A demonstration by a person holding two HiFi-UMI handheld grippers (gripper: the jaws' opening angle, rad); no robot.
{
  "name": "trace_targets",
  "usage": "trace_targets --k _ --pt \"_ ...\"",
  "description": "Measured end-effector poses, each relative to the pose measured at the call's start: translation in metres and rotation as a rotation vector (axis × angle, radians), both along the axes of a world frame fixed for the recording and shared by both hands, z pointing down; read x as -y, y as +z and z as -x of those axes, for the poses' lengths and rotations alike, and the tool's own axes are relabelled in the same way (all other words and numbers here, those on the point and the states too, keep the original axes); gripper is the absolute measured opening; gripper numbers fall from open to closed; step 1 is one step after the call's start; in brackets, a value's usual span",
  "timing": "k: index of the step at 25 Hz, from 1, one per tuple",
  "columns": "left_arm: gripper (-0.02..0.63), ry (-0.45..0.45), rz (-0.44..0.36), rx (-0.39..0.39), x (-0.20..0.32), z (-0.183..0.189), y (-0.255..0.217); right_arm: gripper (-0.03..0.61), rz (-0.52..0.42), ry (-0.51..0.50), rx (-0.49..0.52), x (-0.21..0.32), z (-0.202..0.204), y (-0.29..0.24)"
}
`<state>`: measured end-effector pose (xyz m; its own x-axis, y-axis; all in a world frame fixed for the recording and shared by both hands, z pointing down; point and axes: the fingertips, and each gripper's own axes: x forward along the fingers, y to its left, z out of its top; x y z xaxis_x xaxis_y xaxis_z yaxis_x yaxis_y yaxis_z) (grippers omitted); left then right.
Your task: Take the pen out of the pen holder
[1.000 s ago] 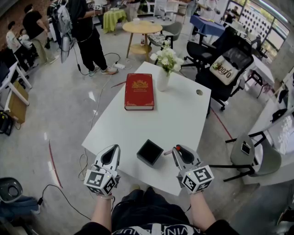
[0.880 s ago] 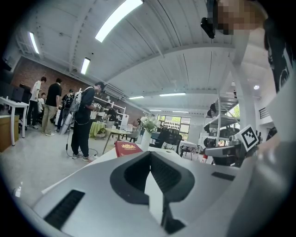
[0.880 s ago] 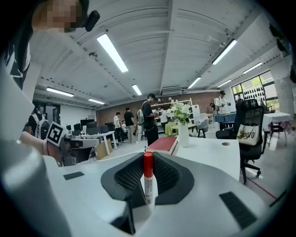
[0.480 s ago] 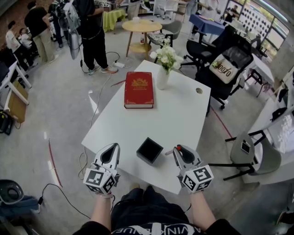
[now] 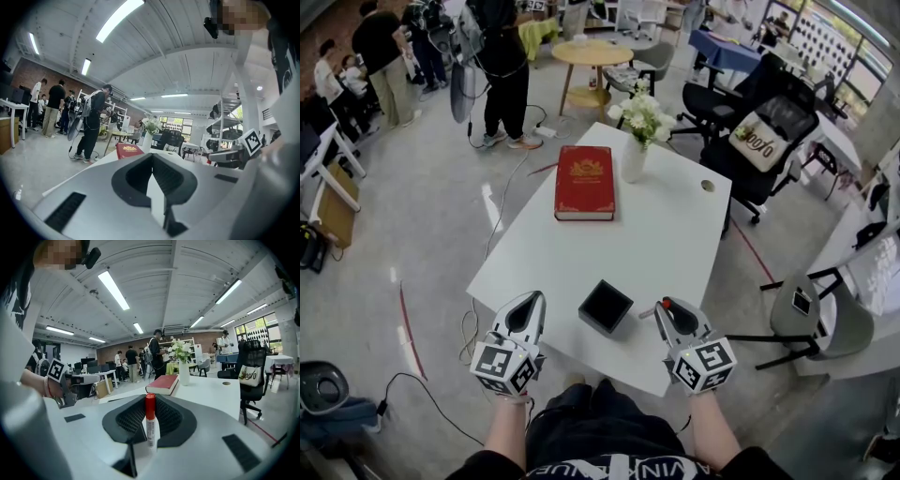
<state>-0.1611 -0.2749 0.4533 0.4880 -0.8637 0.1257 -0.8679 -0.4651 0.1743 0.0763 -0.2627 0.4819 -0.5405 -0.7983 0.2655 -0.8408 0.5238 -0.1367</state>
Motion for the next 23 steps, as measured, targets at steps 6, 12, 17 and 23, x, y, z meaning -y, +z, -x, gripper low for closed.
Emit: trace_targets --k 6,12,17,23 --pt "0.003 -0.001 0.001 0.002 0.0004 -0.0015 -0.0003 0.067 -0.001 -0.003 0.003 0.0008 -0.0009 -0.0003" --pt "0.003 0.003 0.002 0.007 0.0039 -0.0032 0.0032 0.067 0.005 -0.004 0.005 0.0031 -0.0024 0.0027" --pt "0.003 0.001 0.005 0.005 0.0058 -0.0039 0.0026 0.067 0.007 -0.004 0.006 0.0046 -0.0033 0.003" --pt "0.003 -0.002 0.007 0.008 0.0072 -0.0046 0.0041 0.067 0.009 -0.003 0.011 0.005 -0.0053 0.005"
